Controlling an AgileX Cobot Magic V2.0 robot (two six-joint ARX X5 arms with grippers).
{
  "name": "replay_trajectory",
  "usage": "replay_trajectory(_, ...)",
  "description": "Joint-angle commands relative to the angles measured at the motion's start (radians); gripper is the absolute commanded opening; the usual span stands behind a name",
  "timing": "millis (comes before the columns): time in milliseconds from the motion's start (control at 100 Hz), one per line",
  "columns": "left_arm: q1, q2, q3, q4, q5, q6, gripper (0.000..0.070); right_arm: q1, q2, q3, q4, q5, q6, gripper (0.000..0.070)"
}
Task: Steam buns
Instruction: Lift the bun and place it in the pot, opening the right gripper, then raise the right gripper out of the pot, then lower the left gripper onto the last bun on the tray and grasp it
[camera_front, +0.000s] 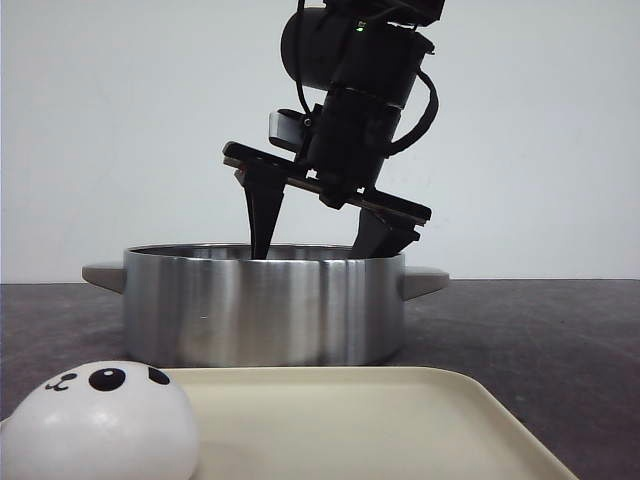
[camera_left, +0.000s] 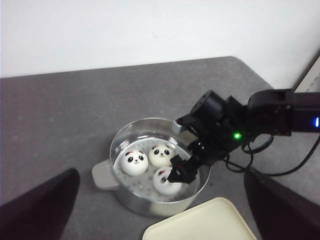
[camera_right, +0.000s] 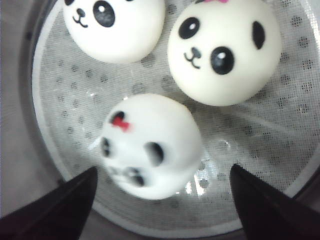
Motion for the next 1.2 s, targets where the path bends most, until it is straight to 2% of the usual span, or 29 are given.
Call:
replay_trajectory(0, -0.006, 0.008, 0.018, 0.003, -0.005, 0.002, 0.0632, 0.000, 0.020, 0.010, -0.024, 0.019, 0.019, 0.0565)
replay_trajectory(130, -0.006, 0.008, 0.014, -0.011, -0.005, -0.008, 0.0632, -0.002, 0.011, 0.047, -0.023, 0.028, 0.010, 0.0560)
replay_trajectory(170, -0.006, 0.008, 0.005, -0.011, -0.004, -0.020, 0.0632, -0.002, -0.001, 0.070, -0.024, 0.027, -0.008, 0.0518)
replay_trajectory(210, -0.006, 0.008, -0.008, -0.012, -0.003, -0.034, 0.0633, -0.001, -0.021, 0.097, -0.025, 0.027, -0.036, 0.0412)
replay_trajectory(290, -0.006, 0.008, -0.049, -0.015, 0.016, -0.075, 0.0633, 0.005, -0.082, 0.158, -0.024, 0.029, -0.078, 0.0090)
replay_trajectory(320, -0.006, 0.008, -0.071, -0.014, 0.037, -0.088, 0.0633, 0.010, -0.113, 0.181, -0.023, 0.031, -0.091, 0.0000)
replay_trajectory(490, -0.007, 0.010, -0.249, 0.001, 0.148, -0.161, 0.0633, 0.071, -0.318, 0.310, -0.014, 0.100, -0.140, 0.0001)
replay_trajectory(620, -0.012, 0.017, -0.425, 0.085, 0.222, -0.207, 0.0632, 0.161, -0.494, 0.366, -0.009, 0.205, -0.207, 0.0001)
replay_trajectory(760, -0.045, 0.064, -0.607, 0.183, 0.315, -0.234, 0.0633, 0.261, -0.647, 0.370, -0.022, 0.319, -0.238, 0.0001)
replay_trajectory(950, -0.113, 0.190, -0.727, 0.200, 0.321, -0.230, 0.0633, 0.334, -0.767, 0.370, -0.124, 0.420, -0.258, 0.0001)
replay_trajectory(1190, -0.188, 0.348, -0.744, 0.313, 0.320, -0.260, 0.0633, 0.338, -0.793, 0.370, -0.220, 0.468, -0.255, 0.0001)
